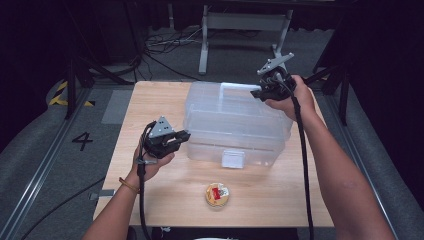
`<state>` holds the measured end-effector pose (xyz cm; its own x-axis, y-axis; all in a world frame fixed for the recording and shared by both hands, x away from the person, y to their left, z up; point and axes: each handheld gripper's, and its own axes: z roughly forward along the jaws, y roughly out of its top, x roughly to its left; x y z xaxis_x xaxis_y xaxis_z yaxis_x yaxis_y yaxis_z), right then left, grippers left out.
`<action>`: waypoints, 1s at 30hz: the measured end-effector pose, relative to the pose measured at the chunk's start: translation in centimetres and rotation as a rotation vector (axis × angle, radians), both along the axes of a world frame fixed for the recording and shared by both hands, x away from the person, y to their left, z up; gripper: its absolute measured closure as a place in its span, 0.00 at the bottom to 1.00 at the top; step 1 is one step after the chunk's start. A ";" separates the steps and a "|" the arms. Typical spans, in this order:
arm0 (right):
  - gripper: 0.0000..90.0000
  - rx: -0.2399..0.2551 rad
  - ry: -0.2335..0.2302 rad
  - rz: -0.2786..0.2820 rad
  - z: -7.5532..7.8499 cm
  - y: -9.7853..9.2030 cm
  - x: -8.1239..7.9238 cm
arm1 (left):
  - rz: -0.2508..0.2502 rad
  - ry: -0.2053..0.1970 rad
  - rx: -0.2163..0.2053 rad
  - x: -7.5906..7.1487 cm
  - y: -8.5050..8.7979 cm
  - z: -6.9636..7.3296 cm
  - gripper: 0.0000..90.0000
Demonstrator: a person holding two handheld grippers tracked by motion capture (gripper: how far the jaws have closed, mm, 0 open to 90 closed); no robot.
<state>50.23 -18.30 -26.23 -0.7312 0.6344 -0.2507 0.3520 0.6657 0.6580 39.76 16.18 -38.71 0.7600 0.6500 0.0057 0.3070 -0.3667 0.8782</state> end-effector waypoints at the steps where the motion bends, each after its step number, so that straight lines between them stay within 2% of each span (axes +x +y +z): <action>1: 0.78 0.001 0.000 -0.001 0.0 0.0 0.0 | 0.013 -0.008 0.011 0.0 0.1 0.0 0.93; 5: 0.78 0.011 -0.018 -0.001 0.0 -0.2 -0.4 | 0.046 -0.034 0.030 0.0 0.1 -0.1 0.99; 13: 0.71 0.040 -0.065 0.005 0.4 -1.9 -2.1 | 0.050 -0.044 0.046 0.1 -0.2 -0.2 1.00; 15: 0.70 0.063 -0.099 0.012 0.7 -2.9 -3.1 | 0.050 -0.046 0.045 0.1 -0.2 -0.2 1.00; 16: 0.70 0.095 -0.133 0.014 0.9 -4.0 -4.1 | 0.045 -0.043 0.043 0.2 -0.2 -0.3 1.00; 18: 0.71 0.103 -0.168 0.015 0.9 -5.0 -4.9 | 0.046 -0.043 0.045 0.2 -0.2 -0.3 1.00; 22: 0.70 0.095 -0.203 -0.005 0.5 -7.4 -6.5 | 0.047 -0.042 0.050 0.2 -0.3 -0.3 1.00; 24: 0.65 0.087 -0.225 -0.021 0.1 -8.6 -7.3 | 0.044 -0.042 0.059 0.2 -0.4 -0.3 1.00; 26: 0.63 0.086 -0.246 -0.014 -0.6 -9.7 -8.0 | 0.043 -0.045 0.072 0.1 -0.4 -0.3 1.00; 30: 0.62 0.105 -0.248 -0.030 -2.3 -11.6 -9.1 | 0.040 -0.043 0.079 0.2 -0.5 -0.4 1.00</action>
